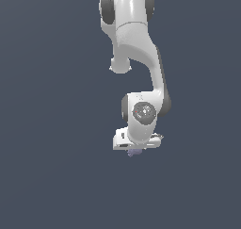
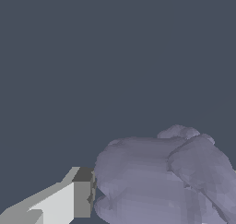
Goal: Pick up the object and move it to a goal position.
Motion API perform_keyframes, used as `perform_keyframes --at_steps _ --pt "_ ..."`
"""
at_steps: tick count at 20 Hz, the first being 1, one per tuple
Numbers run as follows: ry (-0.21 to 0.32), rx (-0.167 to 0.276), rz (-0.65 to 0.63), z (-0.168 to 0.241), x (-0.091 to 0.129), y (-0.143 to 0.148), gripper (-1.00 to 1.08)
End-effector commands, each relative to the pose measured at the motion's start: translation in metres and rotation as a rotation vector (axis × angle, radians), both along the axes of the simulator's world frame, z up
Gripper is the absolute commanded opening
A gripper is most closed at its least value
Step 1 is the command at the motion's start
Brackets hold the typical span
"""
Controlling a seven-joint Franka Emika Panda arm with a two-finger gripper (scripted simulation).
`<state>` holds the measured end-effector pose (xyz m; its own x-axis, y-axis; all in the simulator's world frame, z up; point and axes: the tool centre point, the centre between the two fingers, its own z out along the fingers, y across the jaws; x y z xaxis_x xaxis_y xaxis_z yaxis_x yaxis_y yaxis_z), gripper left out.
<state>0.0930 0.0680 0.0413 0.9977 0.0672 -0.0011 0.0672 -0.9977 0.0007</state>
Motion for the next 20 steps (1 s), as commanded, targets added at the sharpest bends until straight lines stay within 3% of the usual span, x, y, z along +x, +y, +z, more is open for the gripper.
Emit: perform_keyframes --at_steps 1,12,20 --pt "-0.001 0.001 0.002 0.006 -0.003 0.018 -1.00" --pt "-0.001 0.001 0.002 0.040 -0.020 0.124 -1.00" --pt "-0.001 0.001 0.002 0.049 -0.022 0.151 -1.00"
